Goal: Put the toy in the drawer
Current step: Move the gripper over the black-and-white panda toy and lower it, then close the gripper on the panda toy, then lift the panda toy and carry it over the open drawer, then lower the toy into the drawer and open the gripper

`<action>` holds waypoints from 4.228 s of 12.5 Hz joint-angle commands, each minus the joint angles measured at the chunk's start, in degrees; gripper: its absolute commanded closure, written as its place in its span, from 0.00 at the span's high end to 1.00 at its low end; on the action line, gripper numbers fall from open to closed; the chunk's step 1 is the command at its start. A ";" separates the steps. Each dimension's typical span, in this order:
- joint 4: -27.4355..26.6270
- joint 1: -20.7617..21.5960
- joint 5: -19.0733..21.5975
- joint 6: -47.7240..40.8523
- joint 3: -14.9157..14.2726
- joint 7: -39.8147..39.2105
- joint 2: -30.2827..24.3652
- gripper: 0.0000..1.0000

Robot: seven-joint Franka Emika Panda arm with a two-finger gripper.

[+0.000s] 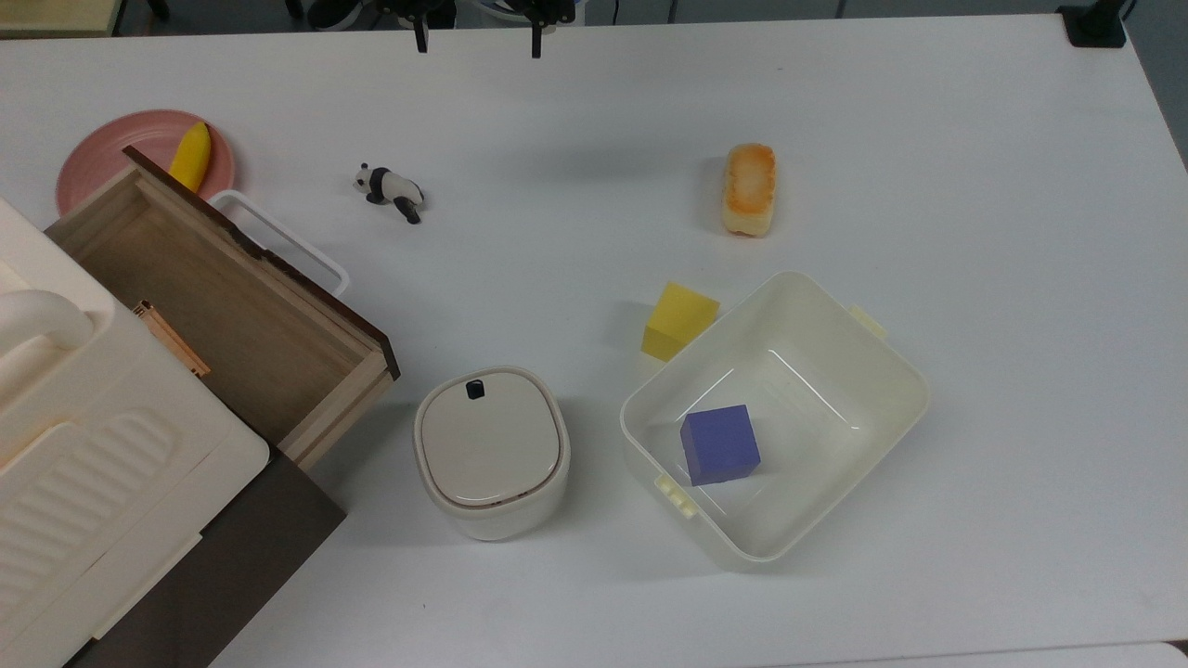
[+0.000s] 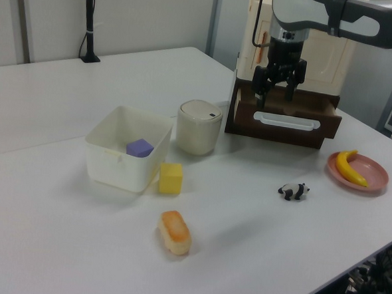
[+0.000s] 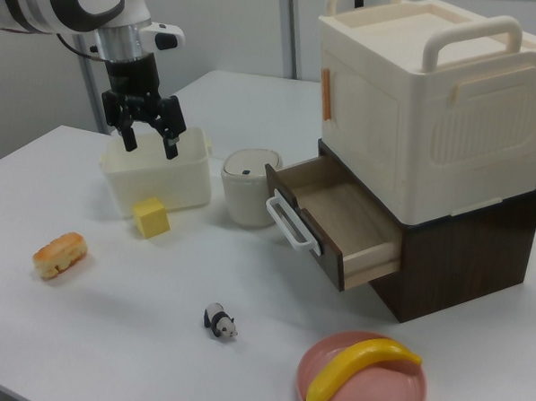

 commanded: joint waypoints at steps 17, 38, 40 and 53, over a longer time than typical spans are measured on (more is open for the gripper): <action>-27.28 -12.06 -8.16 26.45 -0.66 -50.74 3.86 0.99; -17.90 -11.36 -10.36 17.77 -0.40 -50.48 5.36 0.15; -12.89 -11.27 -8.35 13.20 -0.22 -50.65 5.19 0.15; 2.43 -14.87 -8.34 30.03 -0.93 -50.48 10.10 0.34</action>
